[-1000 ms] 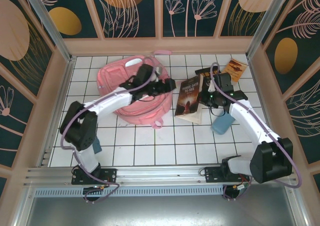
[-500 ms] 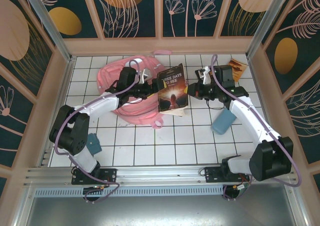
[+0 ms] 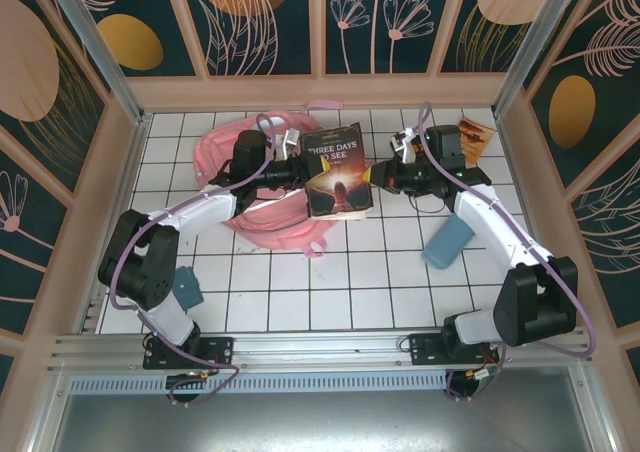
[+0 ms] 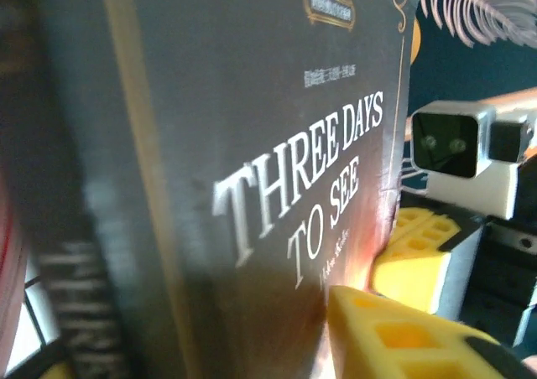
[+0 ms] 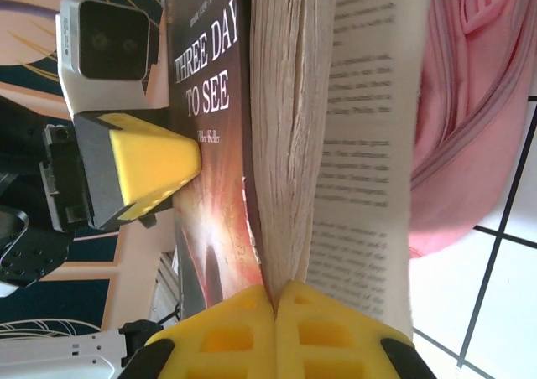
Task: Pack books, pencil case, and school supplies into a backpack
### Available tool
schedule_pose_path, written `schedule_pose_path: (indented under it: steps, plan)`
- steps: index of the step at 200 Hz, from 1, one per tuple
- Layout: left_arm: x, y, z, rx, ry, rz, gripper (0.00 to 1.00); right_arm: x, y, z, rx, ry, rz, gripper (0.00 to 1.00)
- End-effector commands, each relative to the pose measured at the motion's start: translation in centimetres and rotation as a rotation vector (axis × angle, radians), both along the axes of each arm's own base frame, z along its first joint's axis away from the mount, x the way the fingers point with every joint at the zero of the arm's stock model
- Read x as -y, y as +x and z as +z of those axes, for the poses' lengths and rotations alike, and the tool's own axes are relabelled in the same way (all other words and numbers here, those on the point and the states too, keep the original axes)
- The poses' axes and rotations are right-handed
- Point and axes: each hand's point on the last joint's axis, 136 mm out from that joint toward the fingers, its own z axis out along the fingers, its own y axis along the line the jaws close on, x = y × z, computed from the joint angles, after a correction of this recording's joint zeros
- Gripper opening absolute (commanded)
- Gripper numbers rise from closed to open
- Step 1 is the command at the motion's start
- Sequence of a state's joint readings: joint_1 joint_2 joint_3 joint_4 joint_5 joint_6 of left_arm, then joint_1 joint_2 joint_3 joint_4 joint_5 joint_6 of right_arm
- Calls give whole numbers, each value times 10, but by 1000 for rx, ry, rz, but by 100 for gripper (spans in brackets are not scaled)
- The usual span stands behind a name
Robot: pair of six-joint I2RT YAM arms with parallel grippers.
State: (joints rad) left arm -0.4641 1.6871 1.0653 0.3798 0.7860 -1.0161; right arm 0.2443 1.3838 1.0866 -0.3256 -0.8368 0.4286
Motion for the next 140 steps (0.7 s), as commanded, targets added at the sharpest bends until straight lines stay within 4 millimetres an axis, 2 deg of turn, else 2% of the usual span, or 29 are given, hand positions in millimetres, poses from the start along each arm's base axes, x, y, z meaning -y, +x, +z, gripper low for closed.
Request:
schedule_pose_path:
  steps: [1, 6, 15, 37, 60, 74, 101, 140]
  plan:
    - [-6, -3, 28, 51, -57, 10, 18, 4, 12, 10, 24, -4, -36, 2]
    - [-7, -2, 29, 51, -56, 19, 13, 7, 15, 8, 19, -18, -61, 7]
    - [-10, -1, 32, 53, -57, 39, 6, 14, 19, 6, 14, -38, -114, 23]
    - [-18, 5, 44, 59, -72, 120, 0, 32, 26, 14, 30, -39, -271, 61]
    - [-28, 19, 59, 63, -118, 240, 1, 32, 21, 27, 26, 76, -345, 79]
    - [-33, 29, 70, 73, -151, 304, 2, 28, 16, 25, -9, 160, -384, 91]
    - [-43, 42, 92, 93, -227, 402, 2, 17, 5, 21, -76, 277, -443, 98]
    - [-59, 54, 94, 20, -333, 534, 0, -21, -5, 41, -93, 458, -401, 99]
